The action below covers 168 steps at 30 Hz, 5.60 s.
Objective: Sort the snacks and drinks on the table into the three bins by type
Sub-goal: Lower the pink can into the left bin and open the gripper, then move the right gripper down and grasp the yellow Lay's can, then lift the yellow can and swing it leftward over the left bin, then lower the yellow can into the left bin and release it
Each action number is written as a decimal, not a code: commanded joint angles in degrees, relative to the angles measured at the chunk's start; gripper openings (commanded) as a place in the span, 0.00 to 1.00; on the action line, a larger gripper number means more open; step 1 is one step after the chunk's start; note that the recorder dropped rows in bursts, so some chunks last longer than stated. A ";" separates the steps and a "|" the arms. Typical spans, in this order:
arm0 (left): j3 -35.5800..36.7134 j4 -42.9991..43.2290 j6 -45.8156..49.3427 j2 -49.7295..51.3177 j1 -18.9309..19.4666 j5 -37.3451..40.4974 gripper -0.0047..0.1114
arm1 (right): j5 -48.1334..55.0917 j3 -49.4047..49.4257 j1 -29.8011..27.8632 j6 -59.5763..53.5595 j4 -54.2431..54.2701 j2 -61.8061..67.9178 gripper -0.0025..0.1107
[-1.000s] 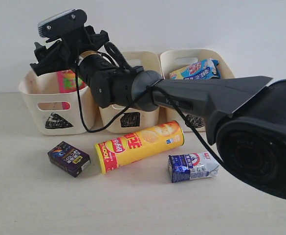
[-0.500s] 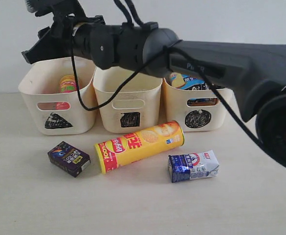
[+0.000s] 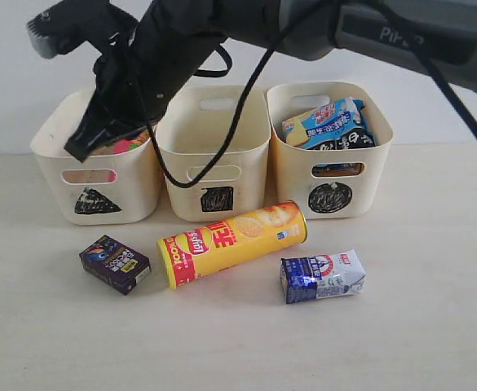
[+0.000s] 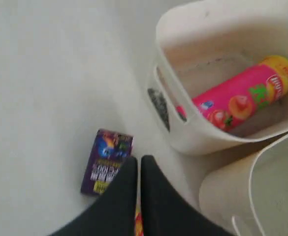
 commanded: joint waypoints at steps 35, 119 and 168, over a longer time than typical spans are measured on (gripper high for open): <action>-0.17 -0.04 -0.54 -0.23 0.06 -0.42 0.08 | 21.38 0.23 -2.49 -38.95 -11.74 9.01 0.83; -0.17 -0.04 -0.54 -0.23 0.06 -0.42 0.08 | 10.17 0.11 2.72 -9.56 -11.78 -1.48 0.02; -0.17 -0.04 -0.54 -0.23 0.06 -0.42 0.08 | -84.01 0.03 2.84 9.81 0.64 16.80 0.02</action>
